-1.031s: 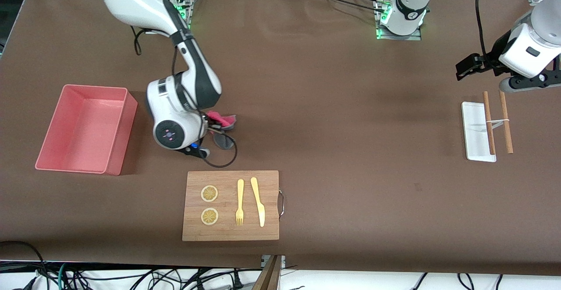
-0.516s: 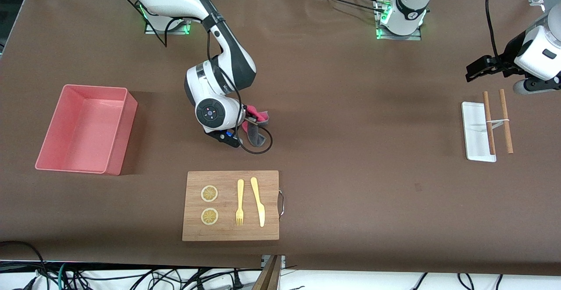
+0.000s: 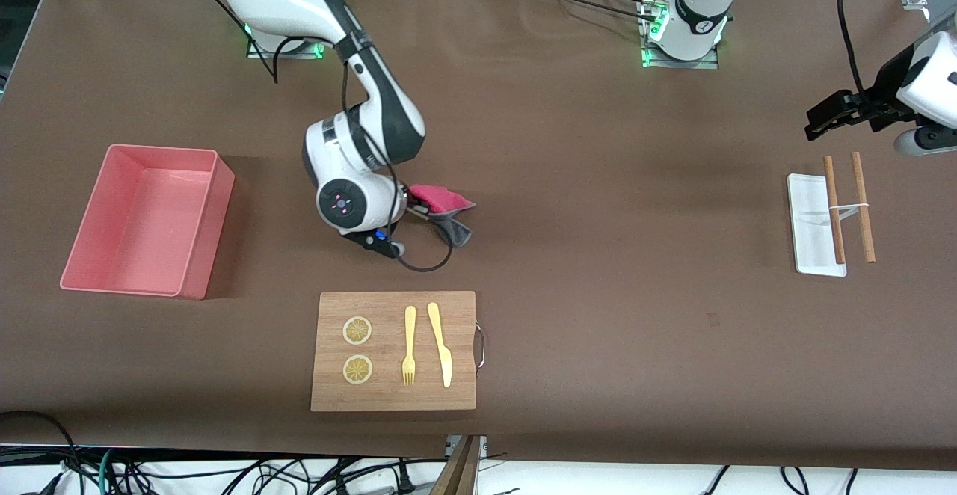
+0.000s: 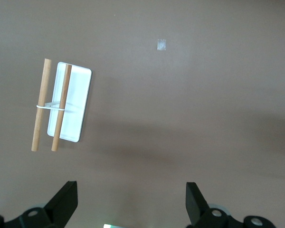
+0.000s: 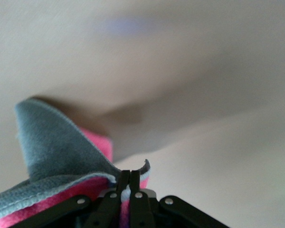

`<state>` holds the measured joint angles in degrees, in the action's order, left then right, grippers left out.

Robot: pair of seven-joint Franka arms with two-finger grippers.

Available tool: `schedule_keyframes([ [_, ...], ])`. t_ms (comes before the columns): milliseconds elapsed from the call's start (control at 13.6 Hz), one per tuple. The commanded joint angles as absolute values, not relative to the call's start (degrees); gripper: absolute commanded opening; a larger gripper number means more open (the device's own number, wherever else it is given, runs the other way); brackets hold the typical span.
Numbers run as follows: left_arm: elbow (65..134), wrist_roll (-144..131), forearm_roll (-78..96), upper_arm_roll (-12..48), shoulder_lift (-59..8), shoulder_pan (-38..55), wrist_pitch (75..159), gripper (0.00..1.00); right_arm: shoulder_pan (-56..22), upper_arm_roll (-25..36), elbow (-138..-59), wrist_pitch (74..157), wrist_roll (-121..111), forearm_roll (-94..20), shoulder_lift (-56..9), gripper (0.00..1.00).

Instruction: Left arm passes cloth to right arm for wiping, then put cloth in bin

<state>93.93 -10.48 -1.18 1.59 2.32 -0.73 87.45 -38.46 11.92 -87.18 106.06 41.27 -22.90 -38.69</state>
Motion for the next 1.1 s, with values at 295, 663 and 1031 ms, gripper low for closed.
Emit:
schedule_keyframes([
  [295, 90.5, -9.1, -1.8, 1.2, 0.7, -0.4, 86.7, 1.0, -28.1, 12.0, -87.1, 96.0, 24.8, -16.2, -37.6, 0.0],
  [663, 90.1, -9.0, -1.8, 1.8, -1.8, -0.3, 87.1, 1.0, -25.4, 15.9, -87.6, 93.4, 13.3, -10.9, -37.7, 0.0],
  [1031, 90.5, 0.7, -1.8, 1.3, -2.2, -2.6, 88.4, 1.0, -24.9, 19.0, -86.8, 88.8, 9.0, -11.1, -34.6, 0.0],
])
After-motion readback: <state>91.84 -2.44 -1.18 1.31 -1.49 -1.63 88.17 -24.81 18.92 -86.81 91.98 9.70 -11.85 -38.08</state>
